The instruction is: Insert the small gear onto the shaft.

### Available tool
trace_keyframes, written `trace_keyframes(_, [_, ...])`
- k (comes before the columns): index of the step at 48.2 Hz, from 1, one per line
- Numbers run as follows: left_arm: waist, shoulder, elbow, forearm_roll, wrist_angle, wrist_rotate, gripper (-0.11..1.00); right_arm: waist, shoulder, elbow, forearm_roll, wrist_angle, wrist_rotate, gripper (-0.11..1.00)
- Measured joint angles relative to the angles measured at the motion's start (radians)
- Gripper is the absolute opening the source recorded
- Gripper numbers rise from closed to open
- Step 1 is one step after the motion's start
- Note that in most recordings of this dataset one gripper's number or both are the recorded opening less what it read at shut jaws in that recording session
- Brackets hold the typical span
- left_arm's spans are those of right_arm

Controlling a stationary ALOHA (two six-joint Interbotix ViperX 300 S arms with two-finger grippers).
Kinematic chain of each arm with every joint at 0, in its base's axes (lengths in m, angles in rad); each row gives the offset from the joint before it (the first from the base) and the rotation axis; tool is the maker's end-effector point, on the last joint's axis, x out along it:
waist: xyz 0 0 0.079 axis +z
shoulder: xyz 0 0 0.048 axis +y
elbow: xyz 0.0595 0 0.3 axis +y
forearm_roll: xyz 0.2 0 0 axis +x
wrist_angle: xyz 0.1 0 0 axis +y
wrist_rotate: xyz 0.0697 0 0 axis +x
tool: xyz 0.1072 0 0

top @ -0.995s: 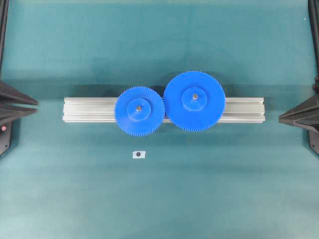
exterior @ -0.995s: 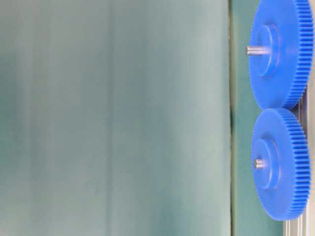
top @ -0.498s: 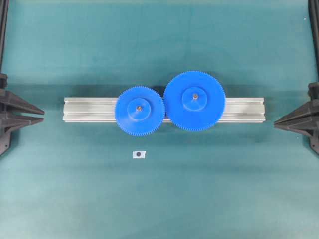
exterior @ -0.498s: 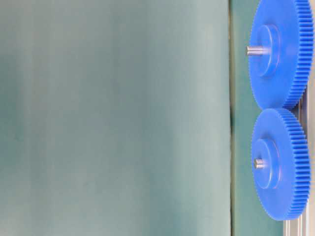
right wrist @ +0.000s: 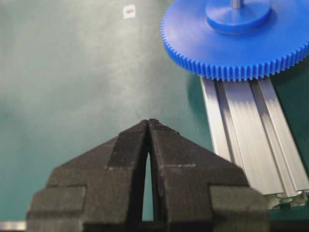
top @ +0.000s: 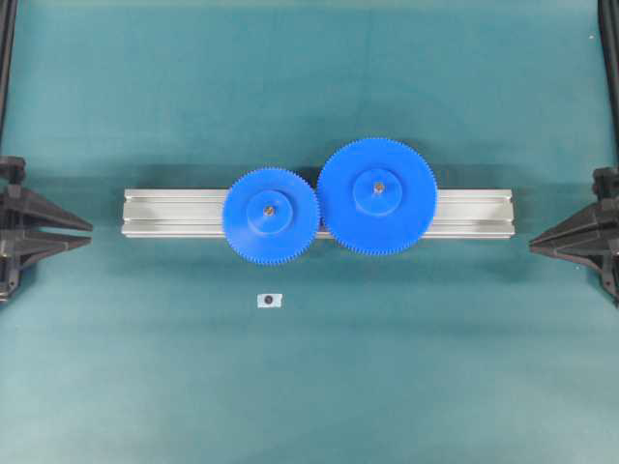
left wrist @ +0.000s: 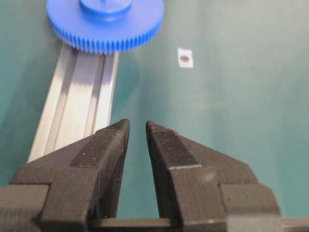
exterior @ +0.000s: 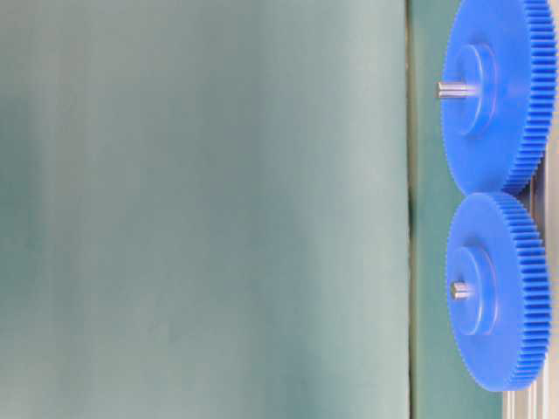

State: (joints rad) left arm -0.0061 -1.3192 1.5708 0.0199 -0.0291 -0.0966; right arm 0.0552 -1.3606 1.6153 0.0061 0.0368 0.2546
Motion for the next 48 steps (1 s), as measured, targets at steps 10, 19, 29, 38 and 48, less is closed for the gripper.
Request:
trace_keyframes(10, [0.0, 0.018, 0.029, 0.0, -0.067, 0.0, 0.25, 0.0, 0.0, 0.0, 0.0, 0.0, 0.0, 0.11])
trace_keyframes(19, [0.0, 0.021, 0.029, 0.0, -0.071, 0.0, 0.25, 0.0, -0.002, 0.0, 0.0, 0.0, 0.0, 0.11])
trace_keyframes(29, [-0.002, 0.023, 0.029, 0.0, -0.071, 0.0, 0.25, 0.0, 0.0, 0.0, 0.0, 0.002, 0.0, 0.11])
trace_keyframes(38, [-0.002, 0.021, 0.029, 0.0, -0.071, 0.0, 0.25, 0.0, -0.002, 0.0, 0.0, 0.0, 0.0, 0.11])
trace_keyframes(48, [0.0, 0.023, 0.029, 0.0, -0.071, 0.0, 0.25, 0.0, -0.002, 0.0, 0.0, 0.0, 0.0, 0.11])
